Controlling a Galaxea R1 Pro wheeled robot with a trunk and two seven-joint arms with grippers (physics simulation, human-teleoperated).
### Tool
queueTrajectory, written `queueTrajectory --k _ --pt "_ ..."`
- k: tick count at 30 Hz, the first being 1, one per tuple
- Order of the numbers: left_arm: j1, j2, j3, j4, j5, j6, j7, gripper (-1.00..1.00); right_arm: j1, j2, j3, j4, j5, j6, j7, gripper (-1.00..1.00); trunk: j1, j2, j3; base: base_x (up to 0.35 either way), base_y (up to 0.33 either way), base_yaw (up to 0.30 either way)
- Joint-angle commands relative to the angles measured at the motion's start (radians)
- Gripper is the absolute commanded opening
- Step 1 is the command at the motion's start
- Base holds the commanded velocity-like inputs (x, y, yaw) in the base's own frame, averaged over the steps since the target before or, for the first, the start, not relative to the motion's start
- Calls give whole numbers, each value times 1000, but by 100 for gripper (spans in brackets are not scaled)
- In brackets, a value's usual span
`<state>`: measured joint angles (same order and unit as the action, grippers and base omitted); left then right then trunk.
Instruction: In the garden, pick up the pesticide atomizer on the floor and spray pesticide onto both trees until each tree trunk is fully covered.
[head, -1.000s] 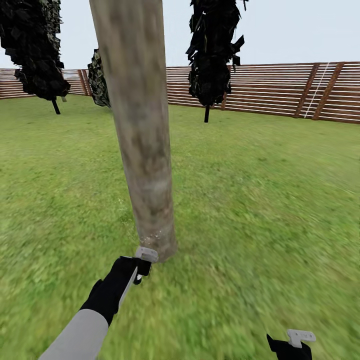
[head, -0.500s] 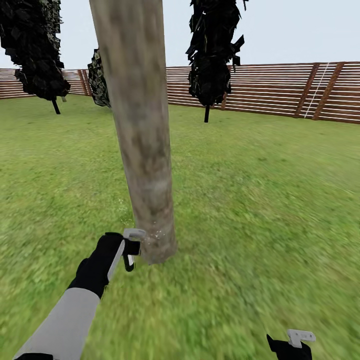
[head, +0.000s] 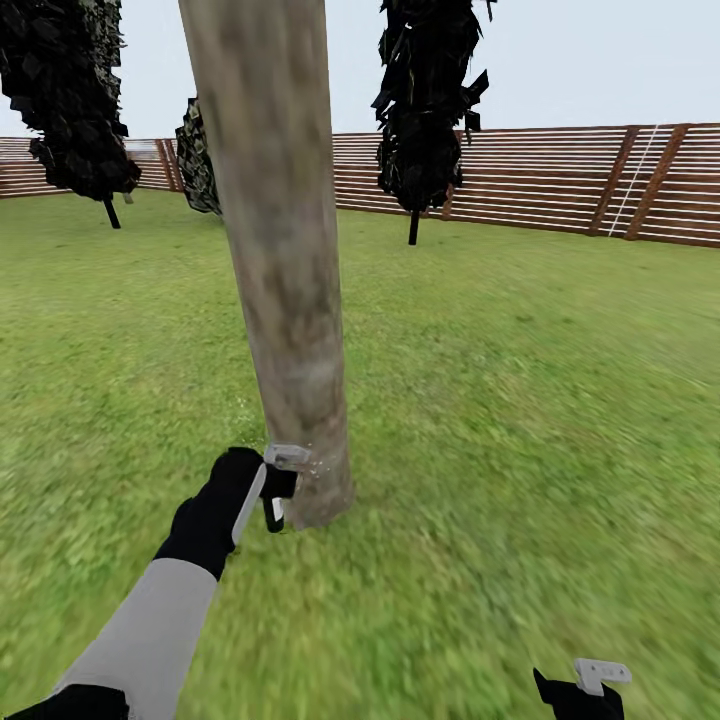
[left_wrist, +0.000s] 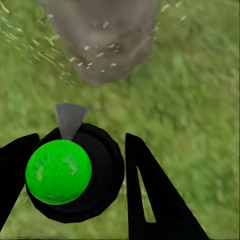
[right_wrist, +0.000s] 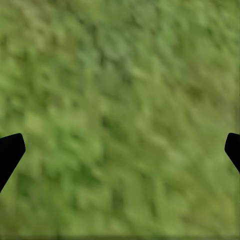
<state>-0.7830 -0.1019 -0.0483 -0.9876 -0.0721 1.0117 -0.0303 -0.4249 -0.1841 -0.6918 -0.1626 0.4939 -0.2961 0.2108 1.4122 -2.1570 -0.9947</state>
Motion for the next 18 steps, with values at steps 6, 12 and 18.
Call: queueTrajectory --k 6,12,18 --pt "-18 80 21 1 82 2 0 -100 0 0 0 0 0 0 0 100 0 0 0 0 0 0" --pt "-35 0 -47 1 98 4 0 -100 0 0 0 0 0 0 0 100 0 0 0 0 0 0" --pt "-51 29 -38 1 95 9 0 -100 0 0 0 0 0 0 -1 100 0 0 0 0 0 0"
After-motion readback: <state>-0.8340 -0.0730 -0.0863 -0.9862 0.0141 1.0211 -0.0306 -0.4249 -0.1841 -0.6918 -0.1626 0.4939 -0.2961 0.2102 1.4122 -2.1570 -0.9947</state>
